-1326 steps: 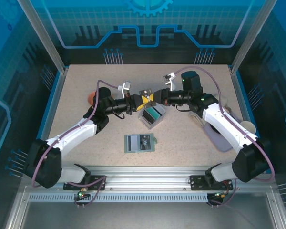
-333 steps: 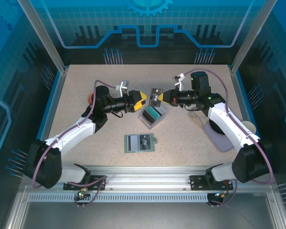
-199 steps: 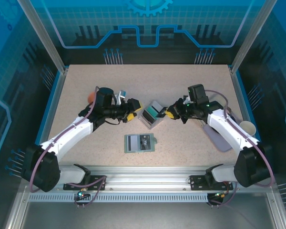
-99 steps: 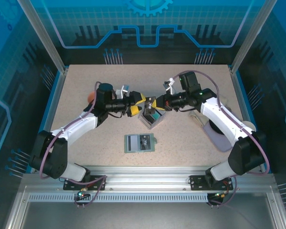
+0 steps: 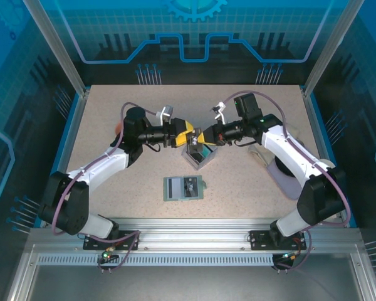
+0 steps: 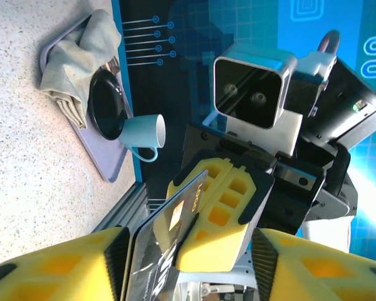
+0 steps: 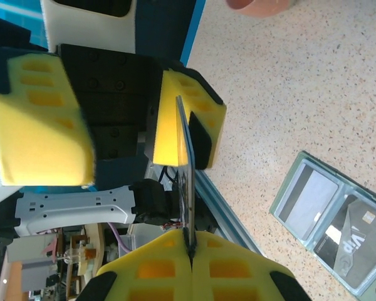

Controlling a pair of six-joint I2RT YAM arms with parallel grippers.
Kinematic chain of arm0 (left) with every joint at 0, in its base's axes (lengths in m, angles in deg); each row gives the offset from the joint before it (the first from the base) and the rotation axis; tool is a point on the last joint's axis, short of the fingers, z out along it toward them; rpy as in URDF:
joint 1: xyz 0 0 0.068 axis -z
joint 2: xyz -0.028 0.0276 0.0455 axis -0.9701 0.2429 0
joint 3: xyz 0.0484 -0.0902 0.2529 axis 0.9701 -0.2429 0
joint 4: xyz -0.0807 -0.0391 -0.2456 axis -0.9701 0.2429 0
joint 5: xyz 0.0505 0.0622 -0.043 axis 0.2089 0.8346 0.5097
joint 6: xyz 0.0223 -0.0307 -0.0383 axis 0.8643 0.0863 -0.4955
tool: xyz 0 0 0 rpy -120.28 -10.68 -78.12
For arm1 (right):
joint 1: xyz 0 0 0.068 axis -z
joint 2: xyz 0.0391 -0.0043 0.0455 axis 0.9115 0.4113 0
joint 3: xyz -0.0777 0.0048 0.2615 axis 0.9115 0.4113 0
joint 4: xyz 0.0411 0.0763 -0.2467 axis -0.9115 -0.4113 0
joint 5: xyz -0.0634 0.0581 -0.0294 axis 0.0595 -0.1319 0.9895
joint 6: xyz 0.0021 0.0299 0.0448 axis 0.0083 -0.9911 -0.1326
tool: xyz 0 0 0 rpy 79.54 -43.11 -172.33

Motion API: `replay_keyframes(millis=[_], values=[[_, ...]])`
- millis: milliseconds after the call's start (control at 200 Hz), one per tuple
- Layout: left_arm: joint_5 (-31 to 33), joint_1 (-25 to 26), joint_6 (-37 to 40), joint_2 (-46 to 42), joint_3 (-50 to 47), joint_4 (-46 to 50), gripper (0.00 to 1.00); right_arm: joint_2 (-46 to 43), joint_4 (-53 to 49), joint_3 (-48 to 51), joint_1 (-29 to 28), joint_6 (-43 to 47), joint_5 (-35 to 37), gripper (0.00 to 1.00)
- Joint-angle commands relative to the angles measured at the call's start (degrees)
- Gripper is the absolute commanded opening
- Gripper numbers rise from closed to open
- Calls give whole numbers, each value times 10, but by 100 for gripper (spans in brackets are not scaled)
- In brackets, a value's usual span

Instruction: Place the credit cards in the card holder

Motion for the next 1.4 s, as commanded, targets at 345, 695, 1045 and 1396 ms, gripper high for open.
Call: replay_keyframes(millis=[345,695,1045,1396], values=[[-15,9,1,-18,18,-34,4,24,-41,-34,6,39,8,14],[8,10,-23,-21,10,-42,6,25,-22,-29,-11,8,35,25],[-5,10,-52,-27,1,-102,10,23,-47,-5,16,-4,87,16],[-7,10,-55,-26,1,-111,10,20,-24,12,27,-24,72,18]])
